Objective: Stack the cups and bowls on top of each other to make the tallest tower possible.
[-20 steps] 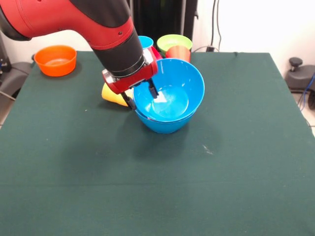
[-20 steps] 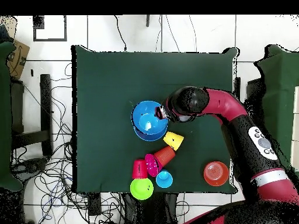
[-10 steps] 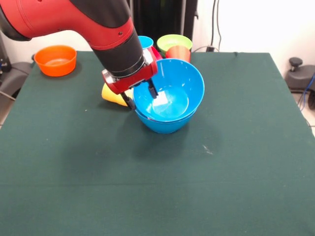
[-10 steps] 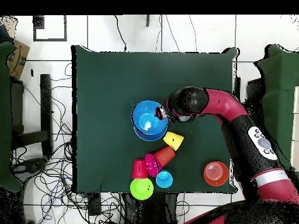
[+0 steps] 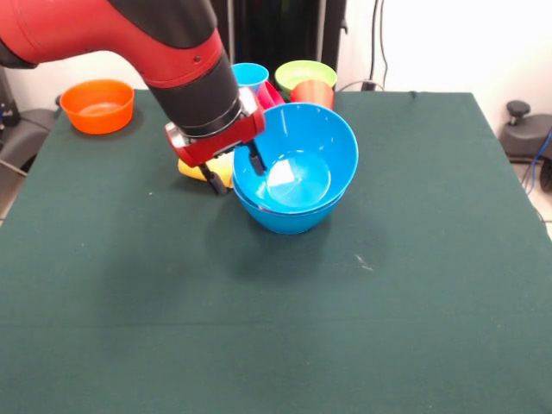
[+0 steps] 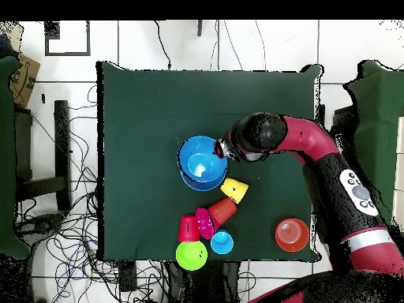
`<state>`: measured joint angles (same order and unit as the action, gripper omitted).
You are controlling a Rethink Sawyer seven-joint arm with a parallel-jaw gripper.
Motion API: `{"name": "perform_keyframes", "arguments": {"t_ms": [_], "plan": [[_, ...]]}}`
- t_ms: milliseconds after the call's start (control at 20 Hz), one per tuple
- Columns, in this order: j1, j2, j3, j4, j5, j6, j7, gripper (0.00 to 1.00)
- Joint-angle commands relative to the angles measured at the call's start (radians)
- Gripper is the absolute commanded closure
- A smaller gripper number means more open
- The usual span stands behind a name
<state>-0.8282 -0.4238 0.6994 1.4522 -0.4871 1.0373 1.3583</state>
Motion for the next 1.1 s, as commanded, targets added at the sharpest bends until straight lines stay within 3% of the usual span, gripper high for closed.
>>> {"name": "perform_keyframes", "arguments": {"t_ms": [50, 550, 750, 1000, 1100], "plan": [[0.015, -0.001, 0.012, -0.106, -0.086, 0.163, -0.352, 0.00], [0.017, -0.037, 0.027, -0.197, -0.133, 0.310, -0.440, 0.00], [0.025, 0.001, 0.021, -0.302, -0.193, 0.397, -0.535, 0.00], [0.068, 0.079, 0.012, -0.504, -0.330, 0.596, -0.774, 0.00], [0.083, 0.105, 0.016, -0.566, -0.361, 0.632, -0.825, 0.00]]}}
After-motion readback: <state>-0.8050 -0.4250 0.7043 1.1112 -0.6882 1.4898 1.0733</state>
